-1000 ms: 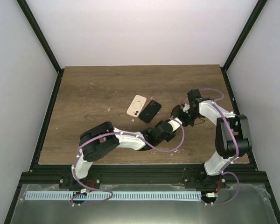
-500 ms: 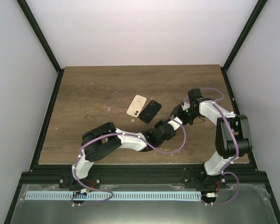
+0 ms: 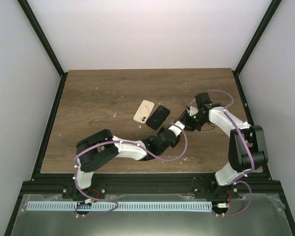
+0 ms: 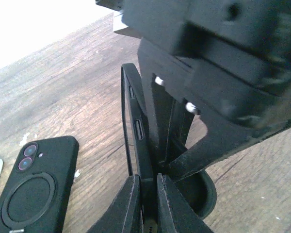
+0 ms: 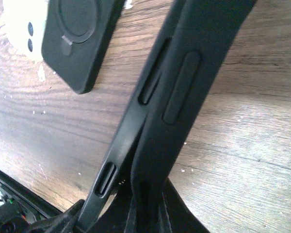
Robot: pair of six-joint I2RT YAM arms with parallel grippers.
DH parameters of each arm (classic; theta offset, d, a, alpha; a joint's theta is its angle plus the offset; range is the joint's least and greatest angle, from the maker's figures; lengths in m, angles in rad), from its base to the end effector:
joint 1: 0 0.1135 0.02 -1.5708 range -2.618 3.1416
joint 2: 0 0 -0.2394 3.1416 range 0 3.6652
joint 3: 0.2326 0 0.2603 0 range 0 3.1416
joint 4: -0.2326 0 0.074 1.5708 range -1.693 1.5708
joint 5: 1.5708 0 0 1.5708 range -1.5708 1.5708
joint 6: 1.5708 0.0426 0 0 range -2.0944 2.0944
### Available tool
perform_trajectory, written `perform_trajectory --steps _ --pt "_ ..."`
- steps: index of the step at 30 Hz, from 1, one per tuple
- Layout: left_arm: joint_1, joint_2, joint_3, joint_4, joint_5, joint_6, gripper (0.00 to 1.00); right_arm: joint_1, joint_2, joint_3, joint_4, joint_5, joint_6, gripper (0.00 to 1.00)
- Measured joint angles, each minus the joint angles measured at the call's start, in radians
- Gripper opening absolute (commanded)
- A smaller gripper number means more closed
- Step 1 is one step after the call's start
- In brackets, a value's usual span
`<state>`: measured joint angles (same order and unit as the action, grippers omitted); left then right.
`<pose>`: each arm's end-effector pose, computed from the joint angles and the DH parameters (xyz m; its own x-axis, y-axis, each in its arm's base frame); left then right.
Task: Take the phone out of the phone case
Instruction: Remove the phone case from the phone, then place the phone case at the center of the board.
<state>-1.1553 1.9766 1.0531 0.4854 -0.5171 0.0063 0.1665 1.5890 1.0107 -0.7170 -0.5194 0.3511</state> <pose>0.1870 -0.3718 0.1205 -0.1674 0.3929 -0.9042 0.6157 0.7580 0.2154 0.2918 0.0705 0.1579 -0.9864 0.1370 -0.0912 0.0663 0.8377 0.5421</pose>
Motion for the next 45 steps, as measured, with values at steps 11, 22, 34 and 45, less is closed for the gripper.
perform_trajectory --steps 11,22,34,45 --pt "0.013 -0.135 -0.155 0.103 0.072 -0.169 0.00 0.035 -0.104 -0.012 -0.032 -0.019 -0.124 0.01" --pt "0.036 -0.289 -0.367 0.213 0.051 -0.248 0.00 0.003 -0.167 -0.028 -0.036 0.148 -0.176 0.01" --pt "0.036 -0.336 -0.480 0.183 0.049 -0.268 0.00 -0.033 -0.173 -0.030 0.042 0.408 -0.280 0.01" --pt "0.032 -0.379 -0.519 0.232 0.051 -0.268 0.00 -0.204 -0.126 0.100 0.017 0.424 -0.721 0.01"
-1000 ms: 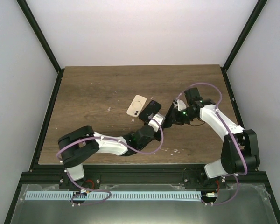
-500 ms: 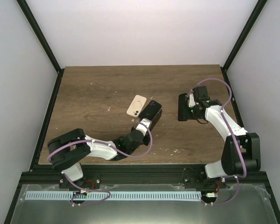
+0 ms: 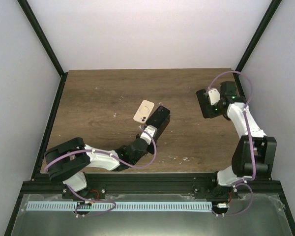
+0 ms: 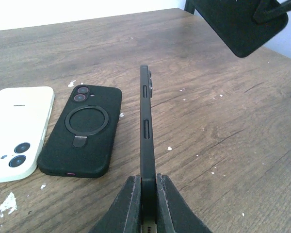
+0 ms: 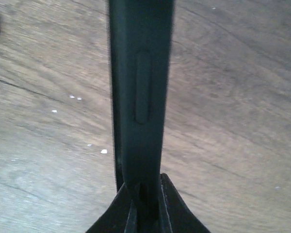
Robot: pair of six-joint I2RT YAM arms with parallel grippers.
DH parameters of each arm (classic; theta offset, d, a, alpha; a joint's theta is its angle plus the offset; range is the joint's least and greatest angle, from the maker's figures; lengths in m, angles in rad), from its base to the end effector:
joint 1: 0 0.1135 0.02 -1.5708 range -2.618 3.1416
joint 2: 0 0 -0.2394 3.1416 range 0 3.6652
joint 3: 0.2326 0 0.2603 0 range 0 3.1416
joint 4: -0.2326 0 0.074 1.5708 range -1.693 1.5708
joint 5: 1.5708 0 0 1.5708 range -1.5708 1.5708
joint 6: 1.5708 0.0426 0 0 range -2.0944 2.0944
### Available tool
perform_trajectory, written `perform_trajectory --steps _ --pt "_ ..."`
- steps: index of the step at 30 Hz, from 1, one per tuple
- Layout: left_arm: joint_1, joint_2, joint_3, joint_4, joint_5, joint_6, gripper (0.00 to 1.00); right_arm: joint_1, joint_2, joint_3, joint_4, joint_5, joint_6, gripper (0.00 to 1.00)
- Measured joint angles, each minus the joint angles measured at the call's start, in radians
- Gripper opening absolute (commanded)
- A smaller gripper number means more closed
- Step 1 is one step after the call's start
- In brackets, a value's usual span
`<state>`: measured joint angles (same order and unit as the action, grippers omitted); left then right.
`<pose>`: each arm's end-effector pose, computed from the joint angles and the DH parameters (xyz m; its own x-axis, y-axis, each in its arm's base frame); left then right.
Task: Take the phone out of the phone case
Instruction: Place the phone case at the center of the board.
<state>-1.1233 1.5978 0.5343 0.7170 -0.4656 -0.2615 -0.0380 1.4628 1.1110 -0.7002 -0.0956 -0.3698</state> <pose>0.1502 -0.2688 0.1225 -0.3030 0.0974 -0.9480 0.5637 0.8204 -0.0959 0.3103 -0.0077 0.2195 -0.8057 -0.3294 -0.4923 -0.3225 0.9411 -0.1019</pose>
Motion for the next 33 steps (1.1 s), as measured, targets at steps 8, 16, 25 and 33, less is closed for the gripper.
perform_trajectory --steps 8,16,25,33 --pt "-0.023 0.003 -0.002 0.010 -0.003 0.020 0.00 -0.188 0.243 0.174 -0.178 -0.221 -0.245 0.01" --pt "-0.025 0.018 -0.002 0.019 -0.005 0.035 0.00 -0.256 0.424 0.254 -0.261 -0.341 -0.261 0.01" --pt "-0.029 0.021 -0.002 0.037 -0.024 0.037 0.00 -0.358 0.570 0.367 -0.256 -0.378 -0.212 0.01" --pt "-0.031 0.034 -0.002 0.041 -0.024 0.038 0.00 -0.372 0.687 0.479 -0.316 -0.388 -0.175 0.22"
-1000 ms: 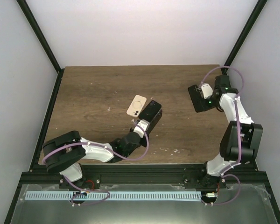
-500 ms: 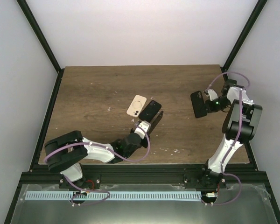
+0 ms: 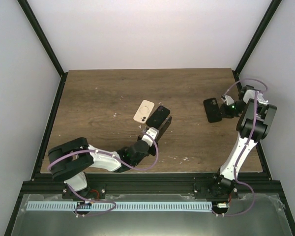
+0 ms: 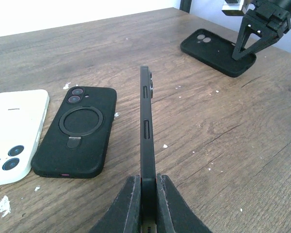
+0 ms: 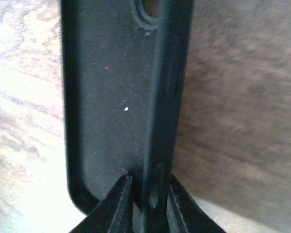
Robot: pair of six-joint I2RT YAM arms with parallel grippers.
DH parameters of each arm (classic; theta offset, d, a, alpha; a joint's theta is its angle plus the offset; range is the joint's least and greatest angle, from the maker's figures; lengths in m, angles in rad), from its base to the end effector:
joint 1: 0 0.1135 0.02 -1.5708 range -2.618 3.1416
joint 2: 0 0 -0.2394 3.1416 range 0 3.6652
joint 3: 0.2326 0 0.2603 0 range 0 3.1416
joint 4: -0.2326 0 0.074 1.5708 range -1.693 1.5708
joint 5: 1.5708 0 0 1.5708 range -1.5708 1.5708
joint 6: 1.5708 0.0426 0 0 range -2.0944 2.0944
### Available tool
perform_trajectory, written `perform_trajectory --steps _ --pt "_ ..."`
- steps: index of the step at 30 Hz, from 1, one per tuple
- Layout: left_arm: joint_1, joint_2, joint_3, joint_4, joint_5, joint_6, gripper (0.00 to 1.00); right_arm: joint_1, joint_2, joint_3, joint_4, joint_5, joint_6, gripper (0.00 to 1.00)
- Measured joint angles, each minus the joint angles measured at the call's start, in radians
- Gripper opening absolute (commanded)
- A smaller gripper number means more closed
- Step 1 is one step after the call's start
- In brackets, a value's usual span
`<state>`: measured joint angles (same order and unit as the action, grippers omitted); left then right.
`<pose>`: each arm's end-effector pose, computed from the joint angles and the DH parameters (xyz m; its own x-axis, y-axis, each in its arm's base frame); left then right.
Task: Take the phone out of the phone case
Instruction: Place the phone case at the center of the board.
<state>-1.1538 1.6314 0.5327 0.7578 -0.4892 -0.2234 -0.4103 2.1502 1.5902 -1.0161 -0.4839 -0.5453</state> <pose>0.1432 -0.2738 0.1168 -0.2711 0.1292 -0.9538 0.5821 0.8112 -0.0556 0.3719 -0.1402 0.1184 -0.9683 -0.0795 -0.2368 -0.1718 0.9000 0.4005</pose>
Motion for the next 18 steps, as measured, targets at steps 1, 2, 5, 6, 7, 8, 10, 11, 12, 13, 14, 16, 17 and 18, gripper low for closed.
perform_trajectory --steps 1,2,5,6,7,8,10,11,12,13,14,16,17,18 --pt "0.000 0.001 0.000 0.000 0.000 0.000 0.00 0.000 0.011 0.011 0.004 0.001 0.008 0.27" --pt "0.000 0.002 0.000 0.000 0.000 0.000 0.00 0.000 0.017 0.018 0.011 0.003 0.015 0.31" --pt "-0.001 0.002 0.005 -0.010 0.006 0.000 0.00 -0.003 0.014 0.021 0.055 0.011 0.030 0.38" --pt "-0.002 0.002 0.012 -0.023 0.009 0.002 0.00 -0.006 0.010 0.021 0.076 0.019 0.032 0.40" --pt "-0.003 0.002 0.023 -0.037 0.012 0.005 0.00 -0.010 0.005 0.018 0.096 0.028 0.035 0.42" --pt "-0.003 0.002 0.033 -0.047 0.013 0.008 0.00 -0.015 -0.001 0.011 0.114 0.034 0.038 0.42" --pt "-0.005 0.002 0.068 -0.076 0.011 0.017 0.00 -0.032 -0.025 -0.013 0.151 0.040 0.044 0.42" --pt "-0.006 0.003 0.092 -0.097 0.007 0.020 0.00 -0.042 -0.044 -0.032 0.166 0.040 0.047 0.42" --pt "-0.006 0.006 0.119 -0.117 0.002 0.023 0.00 -0.055 -0.072 -0.061 0.186 0.037 0.047 0.42" --pt "-0.006 0.014 0.153 -0.137 -0.006 0.026 0.00 -0.069 -0.111 -0.100 0.204 0.028 0.048 0.42" --pt "-0.006 0.023 0.183 -0.154 -0.014 0.027 0.00 -0.080 -0.156 -0.143 0.220 0.014 0.049 0.42" --pt "-0.006 0.051 0.255 -0.199 -0.040 0.034 0.00 -0.098 -0.256 -0.233 0.238 -0.028 0.050 0.43" --pt "-0.006 0.068 0.287 -0.217 -0.055 0.042 0.00 -0.103 -0.312 -0.280 0.242 -0.056 0.052 0.43" --pt "-0.006 0.087 0.318 -0.235 -0.070 0.051 0.00 -0.104 -0.372 -0.325 0.244 -0.090 0.055 0.44"
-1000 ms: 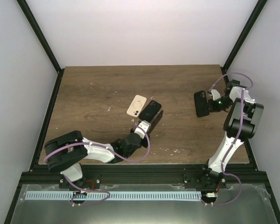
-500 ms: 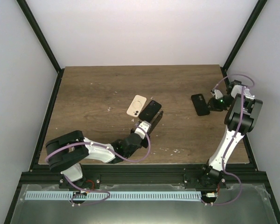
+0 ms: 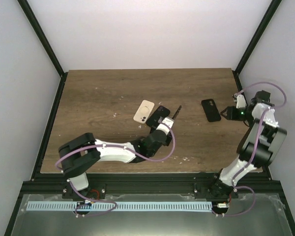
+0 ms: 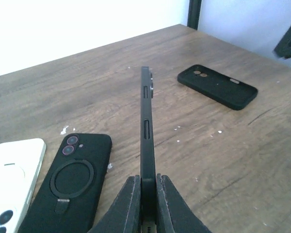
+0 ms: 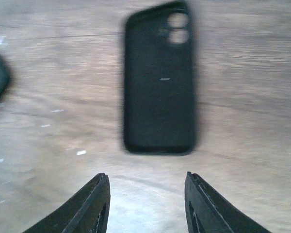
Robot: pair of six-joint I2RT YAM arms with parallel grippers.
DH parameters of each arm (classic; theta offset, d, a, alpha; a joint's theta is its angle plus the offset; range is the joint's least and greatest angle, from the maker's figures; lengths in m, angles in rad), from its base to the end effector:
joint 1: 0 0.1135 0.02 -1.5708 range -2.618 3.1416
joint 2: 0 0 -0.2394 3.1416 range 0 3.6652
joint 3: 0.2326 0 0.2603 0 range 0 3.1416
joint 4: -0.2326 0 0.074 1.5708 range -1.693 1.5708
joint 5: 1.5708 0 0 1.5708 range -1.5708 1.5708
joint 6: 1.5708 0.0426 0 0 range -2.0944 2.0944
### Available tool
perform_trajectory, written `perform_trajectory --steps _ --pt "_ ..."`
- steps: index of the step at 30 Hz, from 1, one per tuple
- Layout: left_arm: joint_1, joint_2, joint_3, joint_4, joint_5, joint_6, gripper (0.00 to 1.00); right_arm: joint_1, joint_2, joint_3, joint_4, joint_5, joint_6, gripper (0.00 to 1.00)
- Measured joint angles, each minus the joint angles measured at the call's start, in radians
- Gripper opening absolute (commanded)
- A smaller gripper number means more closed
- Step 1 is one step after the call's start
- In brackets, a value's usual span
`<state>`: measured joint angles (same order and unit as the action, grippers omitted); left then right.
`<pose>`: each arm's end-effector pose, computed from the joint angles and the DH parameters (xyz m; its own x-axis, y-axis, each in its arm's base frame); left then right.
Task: Take the phone out of the phone case
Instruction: Place the phone case at the center of the board, then place the phone at the center of the board.
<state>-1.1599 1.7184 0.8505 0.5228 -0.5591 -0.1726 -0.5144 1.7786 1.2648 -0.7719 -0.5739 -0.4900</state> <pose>0.1678 -0.3287 0.1586 -0.2323 0.1688 -0.9579 0.5460 0.8376 0.0152 0.3164 -0.1522 0.1702 -0.8690 0.0372 -0.4933 -0.1459 0.9336 0.3273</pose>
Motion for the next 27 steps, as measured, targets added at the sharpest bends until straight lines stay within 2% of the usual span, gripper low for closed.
perform_trajectory --steps 5,11,16,27 --pt "0.000 0.113 0.142 -0.094 -0.078 0.061 0.00 0.018 -0.224 -0.182 0.044 -0.177 0.037 0.43" --pt "0.000 0.263 0.355 -0.243 -0.186 0.105 0.00 0.025 -0.345 -0.354 0.117 -0.264 0.119 0.43" --pt "0.000 0.373 0.528 -0.357 -0.252 0.112 0.00 0.025 -0.488 -0.392 0.156 -0.309 0.146 0.44" --pt "0.000 0.599 0.838 -0.624 -0.371 0.072 0.00 0.025 -0.452 -0.397 0.185 -0.351 0.174 0.44"
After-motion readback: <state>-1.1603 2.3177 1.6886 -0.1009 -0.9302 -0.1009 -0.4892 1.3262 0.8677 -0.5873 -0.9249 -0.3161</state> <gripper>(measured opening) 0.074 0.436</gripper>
